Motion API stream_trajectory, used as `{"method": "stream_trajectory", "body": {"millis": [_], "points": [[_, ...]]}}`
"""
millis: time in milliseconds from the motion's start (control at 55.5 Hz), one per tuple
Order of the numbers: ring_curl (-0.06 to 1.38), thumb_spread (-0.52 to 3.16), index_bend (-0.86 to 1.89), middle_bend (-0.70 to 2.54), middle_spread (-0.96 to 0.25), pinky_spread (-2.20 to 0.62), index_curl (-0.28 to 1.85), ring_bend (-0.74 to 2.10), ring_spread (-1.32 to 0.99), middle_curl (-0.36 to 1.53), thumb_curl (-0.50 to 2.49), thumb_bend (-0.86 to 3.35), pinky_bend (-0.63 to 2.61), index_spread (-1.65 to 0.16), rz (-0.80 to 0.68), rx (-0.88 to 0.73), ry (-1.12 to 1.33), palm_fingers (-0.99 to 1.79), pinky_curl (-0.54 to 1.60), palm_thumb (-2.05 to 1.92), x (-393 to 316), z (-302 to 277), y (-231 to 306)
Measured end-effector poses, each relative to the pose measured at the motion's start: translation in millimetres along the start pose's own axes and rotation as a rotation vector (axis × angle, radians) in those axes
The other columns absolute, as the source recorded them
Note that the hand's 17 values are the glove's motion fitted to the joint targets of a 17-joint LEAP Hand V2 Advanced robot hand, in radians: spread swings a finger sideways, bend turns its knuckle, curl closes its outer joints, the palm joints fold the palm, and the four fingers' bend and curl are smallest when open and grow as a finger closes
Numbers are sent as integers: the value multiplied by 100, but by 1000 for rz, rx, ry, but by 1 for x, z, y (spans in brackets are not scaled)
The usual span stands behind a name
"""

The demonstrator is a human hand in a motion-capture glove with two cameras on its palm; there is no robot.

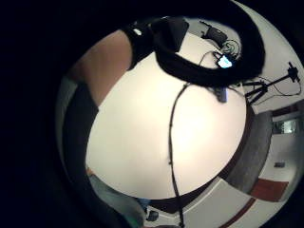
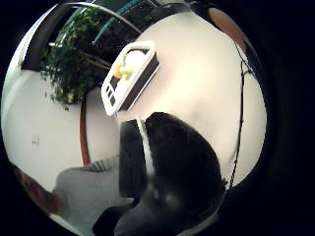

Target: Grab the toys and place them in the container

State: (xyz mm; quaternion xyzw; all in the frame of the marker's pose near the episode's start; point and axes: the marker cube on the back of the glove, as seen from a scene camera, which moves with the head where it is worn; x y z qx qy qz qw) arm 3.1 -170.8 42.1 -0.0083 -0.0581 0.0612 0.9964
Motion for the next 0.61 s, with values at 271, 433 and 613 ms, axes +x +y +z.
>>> {"method": "stream_trajectory", "body": {"millis": [271,433,613], "points": [[28,134,21,16,-13,7,43,18,-8,25,9,-8,85,-34,-14,-66,171,-4,31,-13,-37,70,178],[28,132,22,17,-15,6,43,19,-9,26,7,-8,84,-35,31,-80,131,-3,31,-13,-38,79,200],[28,133,22,17,-15,6,44,19,-10,27,6,-7,81,-35,31,-59,120,-2,31,-12,-36,76,193]]}}
